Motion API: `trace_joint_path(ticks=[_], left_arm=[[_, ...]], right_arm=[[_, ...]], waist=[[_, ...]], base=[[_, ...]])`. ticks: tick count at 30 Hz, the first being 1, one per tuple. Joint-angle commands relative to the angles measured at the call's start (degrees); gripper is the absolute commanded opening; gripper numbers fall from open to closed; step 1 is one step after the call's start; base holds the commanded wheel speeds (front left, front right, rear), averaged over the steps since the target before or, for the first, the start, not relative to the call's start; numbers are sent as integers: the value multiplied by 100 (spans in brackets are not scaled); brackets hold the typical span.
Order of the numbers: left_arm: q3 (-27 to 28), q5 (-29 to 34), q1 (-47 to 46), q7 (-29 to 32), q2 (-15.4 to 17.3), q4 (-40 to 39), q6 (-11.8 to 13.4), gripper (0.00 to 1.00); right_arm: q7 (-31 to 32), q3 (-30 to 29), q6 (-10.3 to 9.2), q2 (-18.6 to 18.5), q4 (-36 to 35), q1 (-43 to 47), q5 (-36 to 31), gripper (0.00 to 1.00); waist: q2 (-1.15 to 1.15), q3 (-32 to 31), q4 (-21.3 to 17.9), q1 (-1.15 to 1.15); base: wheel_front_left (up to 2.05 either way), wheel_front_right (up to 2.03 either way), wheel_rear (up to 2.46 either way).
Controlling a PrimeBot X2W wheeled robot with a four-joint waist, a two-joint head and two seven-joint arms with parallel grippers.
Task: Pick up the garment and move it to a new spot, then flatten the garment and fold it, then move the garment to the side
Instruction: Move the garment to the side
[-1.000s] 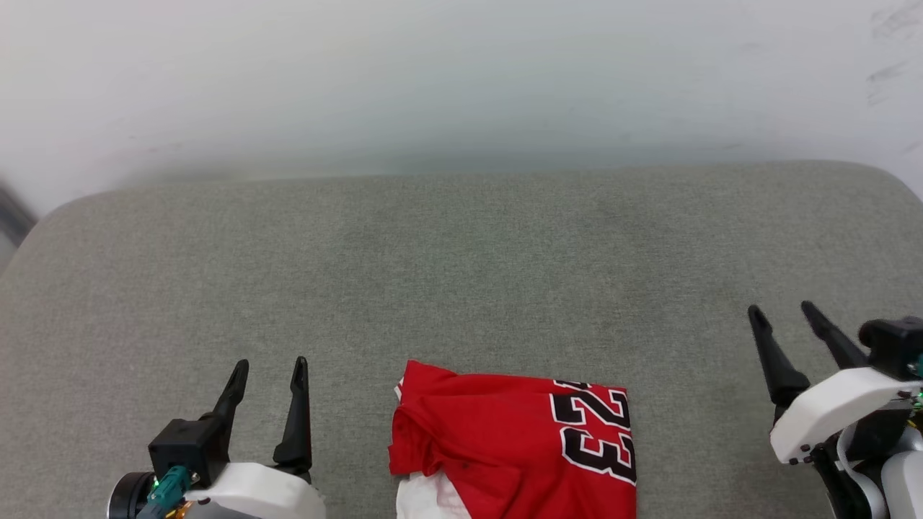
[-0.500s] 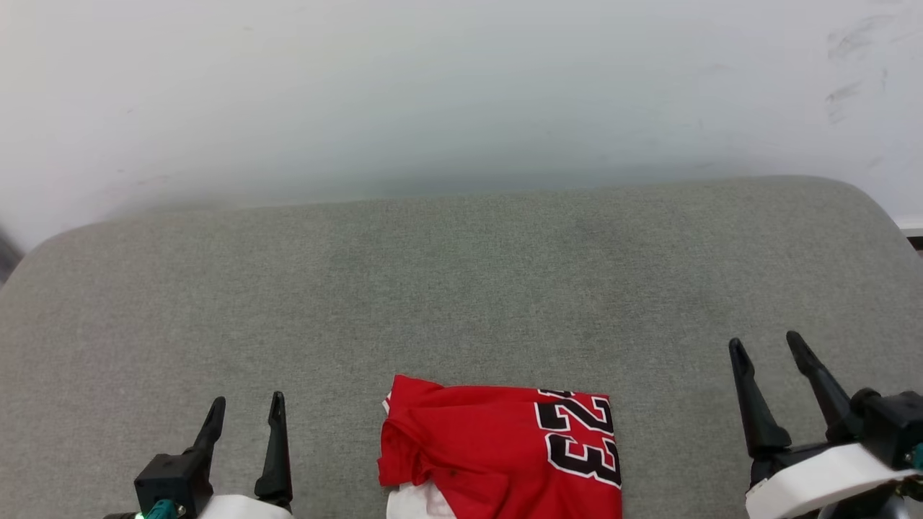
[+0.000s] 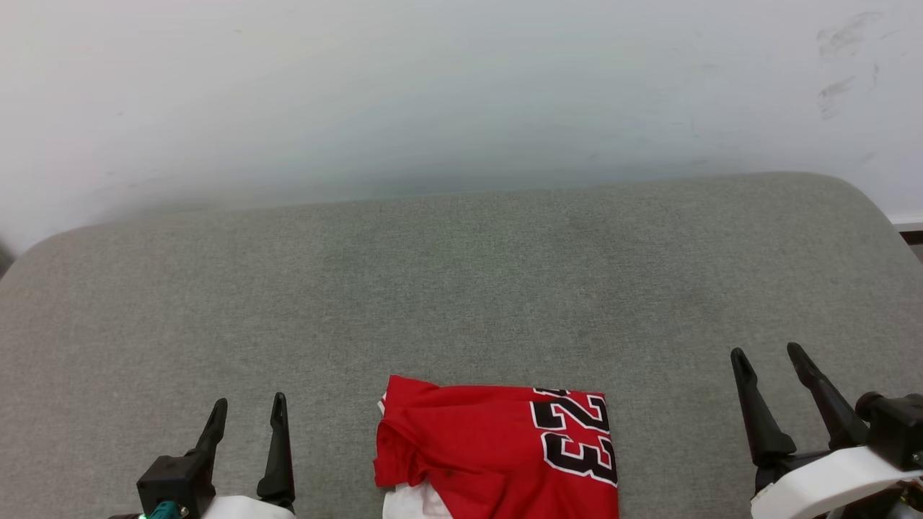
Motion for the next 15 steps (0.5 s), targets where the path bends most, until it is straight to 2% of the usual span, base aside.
trace_joint_path(ticks=[1, 4, 7, 9, 12, 15], left_arm=[[17, 32, -43, -19, -5, 8, -15, 100], [21, 39, -61, -24, -34, -3, -14, 100], [26, 56, -102, -30, -73, -17, -22, 100], [25, 52, -126, -34, -102, -22, -37, 100], [12, 80, -204, -35, -150, -19, -67, 100], [-9, 107, -281, -39, -181, 2, -112, 100]], right_arm=[[52, -28, -2, 1, 6, 41, 26, 100], [246, -139, -2, 7, 110, 30, 264, 100], [697, -321, -2, -46, 323, -52, 800, 100], [1176, -492, -1, -74, 537, -125, 1263, 100], [1929, -732, -1, -351, 1015, -263, 1856, 100], [2755, -737, -1, -520, 1547, -369, 2529, 100]], waist=[[0, 6, 16, 0], [0, 28, 62, 0], [0, 62, 132, 0], [0, 88, 198, 0], [0, 144, 345, 0], [0, 262, 519, 0]], base=[[0, 0, 0], [0, 0, 0], [0, 0, 0], [0, 0, 0], [0, 0, 0], [0, 0, 0]])
